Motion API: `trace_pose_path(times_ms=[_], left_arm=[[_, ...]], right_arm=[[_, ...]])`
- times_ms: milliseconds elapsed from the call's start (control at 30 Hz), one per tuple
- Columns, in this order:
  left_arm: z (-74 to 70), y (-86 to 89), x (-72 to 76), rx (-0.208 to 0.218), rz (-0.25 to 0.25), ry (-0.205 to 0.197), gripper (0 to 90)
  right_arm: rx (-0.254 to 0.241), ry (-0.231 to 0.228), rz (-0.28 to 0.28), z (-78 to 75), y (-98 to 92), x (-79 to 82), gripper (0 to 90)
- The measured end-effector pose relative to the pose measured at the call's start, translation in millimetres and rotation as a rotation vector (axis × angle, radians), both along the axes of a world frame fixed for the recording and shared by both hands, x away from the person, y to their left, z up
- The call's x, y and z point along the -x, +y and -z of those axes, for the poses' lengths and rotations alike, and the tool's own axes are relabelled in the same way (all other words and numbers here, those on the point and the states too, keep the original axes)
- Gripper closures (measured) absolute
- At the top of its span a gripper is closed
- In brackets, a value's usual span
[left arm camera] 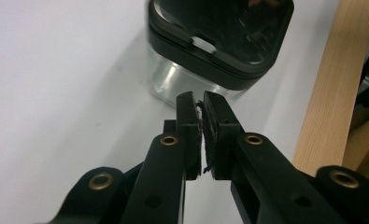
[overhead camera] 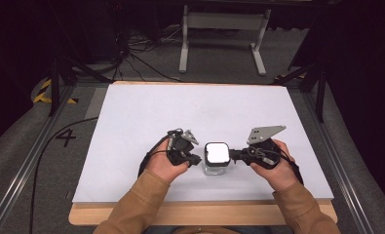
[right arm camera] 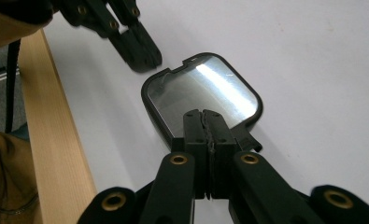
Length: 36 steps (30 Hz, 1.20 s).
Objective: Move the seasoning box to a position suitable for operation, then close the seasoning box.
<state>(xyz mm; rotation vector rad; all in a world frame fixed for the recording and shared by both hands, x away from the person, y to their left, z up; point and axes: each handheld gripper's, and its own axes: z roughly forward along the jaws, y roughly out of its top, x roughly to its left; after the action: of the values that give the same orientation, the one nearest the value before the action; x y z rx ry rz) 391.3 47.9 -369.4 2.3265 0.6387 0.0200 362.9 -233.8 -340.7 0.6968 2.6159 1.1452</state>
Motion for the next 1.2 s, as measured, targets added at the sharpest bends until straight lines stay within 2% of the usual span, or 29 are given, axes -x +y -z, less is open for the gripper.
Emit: trace_pose_path(times_ms=[233,433,467,667,833,1067,1200], left_arm=[[-21.2,32.0,-4.7,0.073,-0.078,-0.032,84.1],[-28.5,47.4,-8.1,0.106,-0.116,-0.049,82.8],[-29.2,48.9,-7.9,0.106,-0.119,-0.043,82.7],[-30.1,52.7,-8.0,0.118,-0.131,-0.051,82.5],[-29.3,52.3,-8.0,0.108,-0.128,-0.045,82.5],[-26.7,51.4,-6.1,0.103,-0.129,-0.043,82.4],[-26.7,56.7,-2.6,0.099,-0.141,-0.04,82.3]], right_arm=[[0.002,0.023,0.023,-3.5,-17.5,4.7,89.4],[0.043,0.057,0.005,7.4,-21.7,4.0,89.6],[0.05,0.073,-0.016,12.0,-22.0,2.6,89.6],[0.084,0.106,-0.05,23.6,-20.0,-1.0,89.6],[0.096,0.131,-0.058,31.5,-16.3,-4.2,89.6],[0.119,0.136,-0.034,45.1,-11.2,-11.7,89.6],[0.121,0.127,-0.019,47.0,-12.3,-18.3,89.7]])
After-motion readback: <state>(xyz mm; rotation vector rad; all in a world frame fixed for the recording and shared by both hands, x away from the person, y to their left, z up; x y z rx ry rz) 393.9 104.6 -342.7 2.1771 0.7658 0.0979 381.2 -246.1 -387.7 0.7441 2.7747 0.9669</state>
